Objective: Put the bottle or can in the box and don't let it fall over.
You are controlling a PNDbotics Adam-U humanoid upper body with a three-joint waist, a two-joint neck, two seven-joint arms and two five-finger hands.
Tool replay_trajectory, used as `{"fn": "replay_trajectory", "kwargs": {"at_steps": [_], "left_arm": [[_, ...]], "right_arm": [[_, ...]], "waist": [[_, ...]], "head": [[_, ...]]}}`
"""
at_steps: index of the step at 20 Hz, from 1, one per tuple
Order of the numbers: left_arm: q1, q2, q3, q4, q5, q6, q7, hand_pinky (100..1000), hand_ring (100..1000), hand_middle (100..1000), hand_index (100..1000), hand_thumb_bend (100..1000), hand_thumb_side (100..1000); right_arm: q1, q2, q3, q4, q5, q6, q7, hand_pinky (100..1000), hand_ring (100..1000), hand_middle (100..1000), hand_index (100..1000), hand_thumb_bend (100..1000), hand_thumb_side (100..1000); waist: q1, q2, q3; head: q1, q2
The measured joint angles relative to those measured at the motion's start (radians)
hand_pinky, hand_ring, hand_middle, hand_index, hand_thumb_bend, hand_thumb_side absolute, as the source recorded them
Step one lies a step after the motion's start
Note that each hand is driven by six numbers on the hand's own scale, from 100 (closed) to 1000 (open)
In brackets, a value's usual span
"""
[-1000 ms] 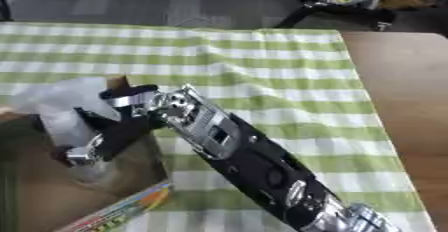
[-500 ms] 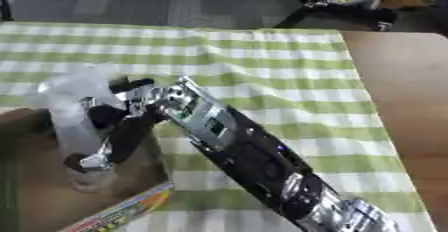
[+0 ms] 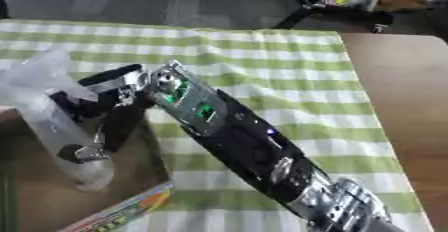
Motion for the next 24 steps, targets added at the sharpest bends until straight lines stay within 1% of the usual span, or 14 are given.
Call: {"fn": "replay_trajectory", "kwargs": {"at_steps": [3,10,16,20,22,23,24], "left_arm": [[0.000,0.000,0.000,0.000,0.000,0.001,-0.001,934,832,923,832,100,778],[0.002,0.000,-0.001,0.000,0.000,0.002,-0.002,935,832,923,832,100,779],[0.002,0.000,-0.001,0.000,0.000,0.003,-0.003,936,833,926,833,100,777],[0.009,0.000,0.000,0.000,0.000,0.003,-0.003,936,833,927,834,100,778],[0.010,0.000,0.000,-0.001,-0.001,0.001,-0.001,937,833,928,834,100,779],[0.012,0.000,0.000,-0.001,-0.001,0.001,-0.001,937,833,928,834,100,779],[0.016,0.000,0.000,-0.001,-0.001,0.000,0.000,937,833,929,835,100,780]], "right_arm": [[0.000,0.000,-0.011,0.005,0.000,0.003,0.001,1000,1000,1000,1000,100,100],[0.004,-0.001,-0.057,0.022,-0.013,0.021,-0.002,1000,1000,1000,1000,100,100],[0.006,-0.002,-0.066,0.028,-0.021,0.028,-0.005,1000,1000,1000,1000,100,100],[0.038,-0.037,-0.105,0.024,-0.048,0.037,-0.033,1000,1000,1000,1000,100,100],[0.061,-0.062,-0.129,0.006,-0.065,0.043,-0.056,1000,1000,1000,1000,100,100],[0.073,-0.073,-0.141,-0.007,-0.073,0.046,-0.070,997,1000,1000,1000,100,184],[0.083,-0.084,-0.155,-0.021,-0.081,0.050,-0.085,990,1000,1000,1000,100,353]], "waist": [[0.001,0.000,-0.001],[0.004,0.000,-0.002],[0.004,0.000,-0.005],[0.012,0.000,-0.014],[0.015,0.000,-0.019],[0.015,0.000,-0.022],[0.017,0.000,-0.025]], "head": [[0.001,-0.001],[0.003,-0.001],[0.004,-0.001],[0.012,-0.004],[0.016,-0.004],[0.019,-0.004],[0.021,-0.004]]}}
